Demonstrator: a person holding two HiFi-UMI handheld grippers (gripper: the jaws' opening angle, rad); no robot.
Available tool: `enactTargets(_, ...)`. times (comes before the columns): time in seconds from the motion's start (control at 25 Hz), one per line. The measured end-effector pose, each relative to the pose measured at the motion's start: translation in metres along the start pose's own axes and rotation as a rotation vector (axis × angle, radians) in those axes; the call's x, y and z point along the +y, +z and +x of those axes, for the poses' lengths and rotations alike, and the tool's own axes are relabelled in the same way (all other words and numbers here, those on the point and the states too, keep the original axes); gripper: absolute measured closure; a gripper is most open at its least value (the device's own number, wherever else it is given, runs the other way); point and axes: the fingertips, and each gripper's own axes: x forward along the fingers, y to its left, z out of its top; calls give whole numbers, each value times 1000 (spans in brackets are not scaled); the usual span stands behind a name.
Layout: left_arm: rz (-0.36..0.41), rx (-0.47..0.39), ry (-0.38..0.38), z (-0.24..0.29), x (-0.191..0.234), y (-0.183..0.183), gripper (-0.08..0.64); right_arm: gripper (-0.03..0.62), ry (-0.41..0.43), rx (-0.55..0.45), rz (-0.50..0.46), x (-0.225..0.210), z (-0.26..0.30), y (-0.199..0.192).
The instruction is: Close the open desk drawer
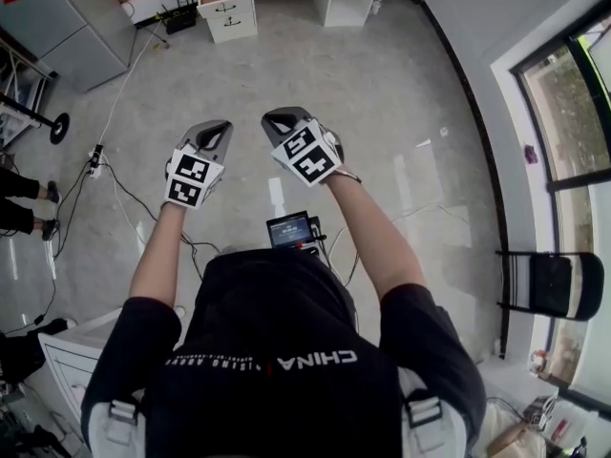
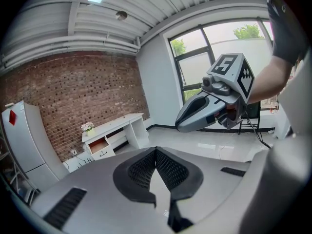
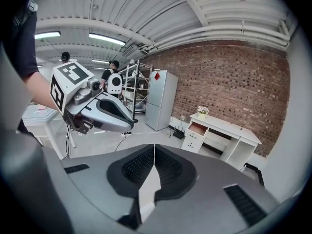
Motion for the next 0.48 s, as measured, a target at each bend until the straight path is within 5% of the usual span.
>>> enactTargets(0.48, -50, 36, -3, 64, 46, -18, 548, 575, 13, 9, 82, -66, 58, -18)
